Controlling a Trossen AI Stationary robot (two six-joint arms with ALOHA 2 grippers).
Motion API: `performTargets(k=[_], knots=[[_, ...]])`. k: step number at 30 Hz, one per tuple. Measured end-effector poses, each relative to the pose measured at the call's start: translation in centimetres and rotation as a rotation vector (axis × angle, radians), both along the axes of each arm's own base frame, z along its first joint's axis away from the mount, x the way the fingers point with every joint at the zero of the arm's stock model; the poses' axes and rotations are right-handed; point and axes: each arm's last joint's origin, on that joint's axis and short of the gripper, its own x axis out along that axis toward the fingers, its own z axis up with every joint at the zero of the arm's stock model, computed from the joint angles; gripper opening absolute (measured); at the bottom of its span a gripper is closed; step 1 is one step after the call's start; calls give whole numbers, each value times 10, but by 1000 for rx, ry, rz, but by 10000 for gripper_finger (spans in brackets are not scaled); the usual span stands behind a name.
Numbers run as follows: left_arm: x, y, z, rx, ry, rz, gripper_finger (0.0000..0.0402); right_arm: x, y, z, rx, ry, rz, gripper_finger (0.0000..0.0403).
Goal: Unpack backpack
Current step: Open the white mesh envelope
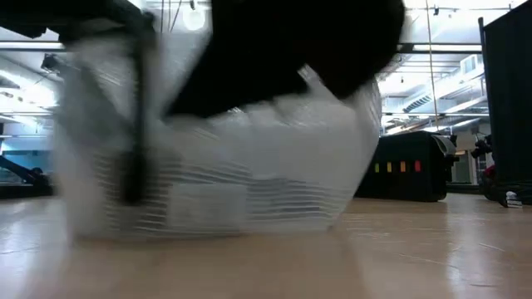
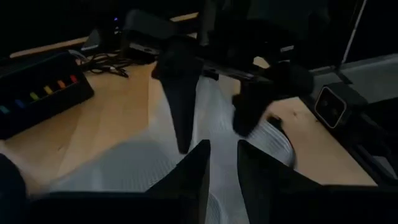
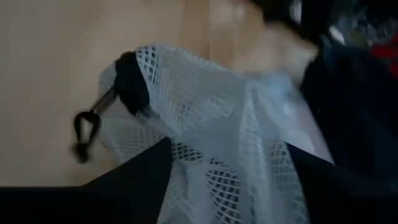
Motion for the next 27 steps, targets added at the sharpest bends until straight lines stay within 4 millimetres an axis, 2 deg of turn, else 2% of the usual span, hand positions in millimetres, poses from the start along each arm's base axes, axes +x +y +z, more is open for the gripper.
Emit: performTargets(k=[3,6,11,15,17,22,27], knots=[[0,0,-1,-14,8,5,56,-15,3,-2,-38,42,-60,178],[0,0,-1,-32,13,8,56,-34,7,4,-71,51,-122,141],[0,0,-1,-36,14,4,56,-64,17,36,52,-14,-209,117],[1,0,2,-3,-13,-13,56,-82,31,66,148,-111,-182,126],[2,0,4,8,-37,-17,56,-87,37,72,155,-151,-172,137],[5,1,7,12,-59,-72,56,-93,42,72,157,-163,-166,170],[6,0,-7,87,16,-125,56,-93,42,72,183,-175,-184,194]])
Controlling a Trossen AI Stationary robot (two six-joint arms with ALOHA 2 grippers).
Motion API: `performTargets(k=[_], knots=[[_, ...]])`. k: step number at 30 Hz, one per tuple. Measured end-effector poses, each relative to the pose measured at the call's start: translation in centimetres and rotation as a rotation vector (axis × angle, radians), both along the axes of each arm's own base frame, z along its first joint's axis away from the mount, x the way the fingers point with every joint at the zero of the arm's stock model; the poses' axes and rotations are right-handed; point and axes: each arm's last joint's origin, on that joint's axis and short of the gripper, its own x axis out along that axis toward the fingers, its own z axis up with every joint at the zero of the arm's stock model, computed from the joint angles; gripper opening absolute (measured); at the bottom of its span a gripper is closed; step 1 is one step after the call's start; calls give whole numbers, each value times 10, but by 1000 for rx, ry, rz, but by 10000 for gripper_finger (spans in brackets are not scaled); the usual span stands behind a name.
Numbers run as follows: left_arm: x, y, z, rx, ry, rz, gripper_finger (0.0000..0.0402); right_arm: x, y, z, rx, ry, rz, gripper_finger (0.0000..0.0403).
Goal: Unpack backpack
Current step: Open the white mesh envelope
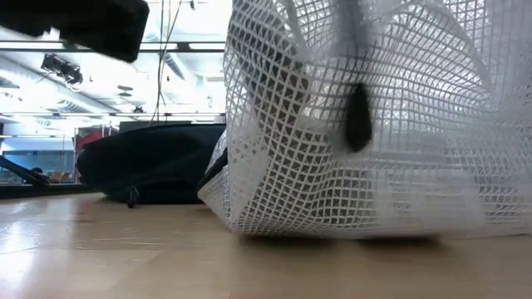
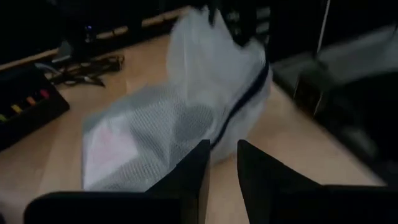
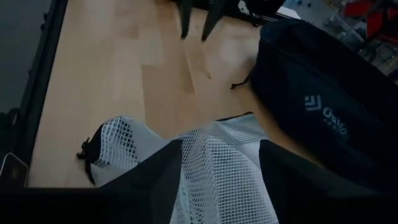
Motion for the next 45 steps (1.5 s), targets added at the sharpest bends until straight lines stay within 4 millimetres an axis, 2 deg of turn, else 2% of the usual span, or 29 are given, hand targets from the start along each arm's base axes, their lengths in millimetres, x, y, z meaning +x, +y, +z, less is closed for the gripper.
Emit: performTargets(k=[6,12,19,24,28,34,40,45], knots=[[18,11,-34,233,69,7,66,1,-1,0,27,-12,-20,185],[28,26,-61,446,140,52,102,2,0,0,60,-32,-35,163],[44,33,-56,471,167,118,181,3,0,0,87,-49,-46,146],[53,41,-52,515,249,140,240,4,2,2,112,-70,-45,137],[55,48,-53,550,317,148,266,5,3,2,126,-82,-45,130],[58,55,-54,535,338,118,267,5,4,3,129,-84,-43,123],[65,63,-51,491,314,124,238,8,7,5,128,-104,-14,115],[71,68,-48,427,279,143,233,11,13,10,131,-121,53,109]])
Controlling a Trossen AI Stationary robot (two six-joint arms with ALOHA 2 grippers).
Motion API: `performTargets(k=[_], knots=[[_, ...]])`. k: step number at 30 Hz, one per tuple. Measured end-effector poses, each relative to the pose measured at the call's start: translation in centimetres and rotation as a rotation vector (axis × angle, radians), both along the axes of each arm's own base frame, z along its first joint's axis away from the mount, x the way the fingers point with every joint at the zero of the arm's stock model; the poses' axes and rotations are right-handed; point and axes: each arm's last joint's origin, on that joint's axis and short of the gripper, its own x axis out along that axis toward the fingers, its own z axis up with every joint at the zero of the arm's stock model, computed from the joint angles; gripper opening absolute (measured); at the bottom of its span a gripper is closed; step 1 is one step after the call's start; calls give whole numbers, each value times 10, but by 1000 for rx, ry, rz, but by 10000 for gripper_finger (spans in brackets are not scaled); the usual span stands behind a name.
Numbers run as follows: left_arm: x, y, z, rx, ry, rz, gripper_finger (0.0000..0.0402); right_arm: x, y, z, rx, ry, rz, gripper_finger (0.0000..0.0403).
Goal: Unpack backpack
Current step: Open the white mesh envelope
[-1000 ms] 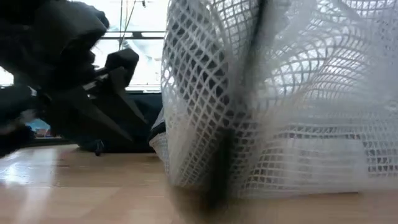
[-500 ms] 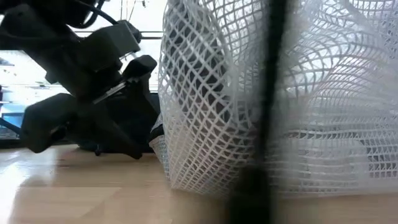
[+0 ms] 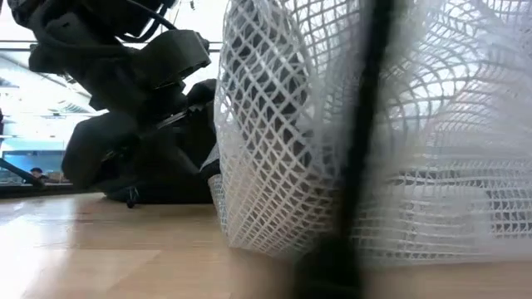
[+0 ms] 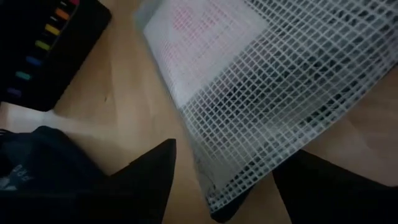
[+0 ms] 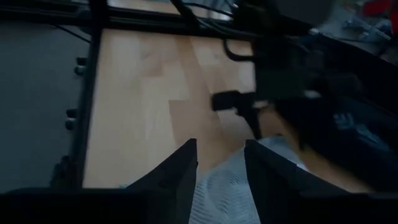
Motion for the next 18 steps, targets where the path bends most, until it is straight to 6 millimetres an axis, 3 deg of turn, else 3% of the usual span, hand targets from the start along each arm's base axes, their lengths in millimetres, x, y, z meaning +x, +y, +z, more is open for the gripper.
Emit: performTargets(k=[10,13,18], knots=[[1,2,0,-42,-7,40,225,-17,41,18,56,-105,271,100],[0,2,-1,-54,-1,48,175,-25,47,17,57,-104,276,100],[0,2,-2,-103,19,43,34,-28,48,15,100,-86,268,95]])
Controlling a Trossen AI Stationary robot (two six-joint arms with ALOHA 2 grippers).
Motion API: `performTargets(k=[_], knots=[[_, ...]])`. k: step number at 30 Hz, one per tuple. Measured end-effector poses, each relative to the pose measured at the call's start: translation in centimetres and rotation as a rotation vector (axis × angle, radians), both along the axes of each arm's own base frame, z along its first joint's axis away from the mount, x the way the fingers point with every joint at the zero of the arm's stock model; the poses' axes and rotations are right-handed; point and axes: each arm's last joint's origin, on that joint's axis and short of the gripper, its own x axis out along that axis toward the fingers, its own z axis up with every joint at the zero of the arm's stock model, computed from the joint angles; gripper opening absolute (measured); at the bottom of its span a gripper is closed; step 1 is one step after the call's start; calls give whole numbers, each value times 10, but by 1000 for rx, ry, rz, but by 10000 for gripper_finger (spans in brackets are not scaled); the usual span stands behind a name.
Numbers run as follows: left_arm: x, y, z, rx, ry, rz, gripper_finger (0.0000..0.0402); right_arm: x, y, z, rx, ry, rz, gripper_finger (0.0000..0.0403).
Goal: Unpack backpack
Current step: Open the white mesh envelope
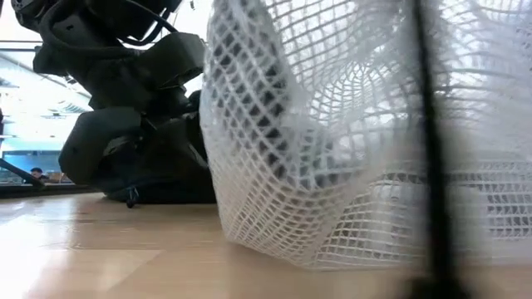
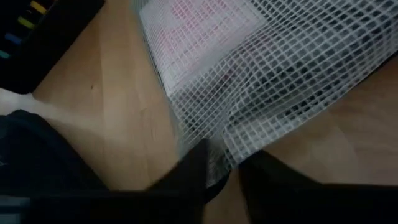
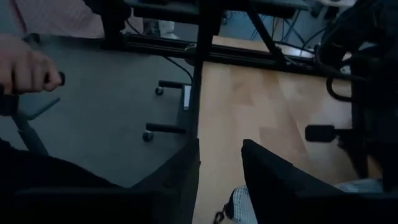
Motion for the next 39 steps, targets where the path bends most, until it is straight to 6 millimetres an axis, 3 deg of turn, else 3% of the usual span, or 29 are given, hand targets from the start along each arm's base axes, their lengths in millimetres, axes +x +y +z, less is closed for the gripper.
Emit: performTargets(k=[2,8,12,15,23,32,39], knots=[[0,1,0,-9,5,10,11,0,2,-4,11,25,38,93],[0,2,-1,-19,8,23,1,9,5,-27,-40,56,41,91],[0,2,-1,-43,7,42,0,23,-3,-54,-112,121,6,86],[0,2,-1,-79,5,70,0,26,-13,-63,-129,192,-49,73],[-2,1,-3,-93,25,80,0,10,-33,-79,-120,398,-207,6],[-6,-11,-3,-164,51,8,0,-7,-49,-86,-117,554,-369,1],[-8,-41,9,-219,113,-106,0,-8,-72,-85,-153,624,-531,1]])
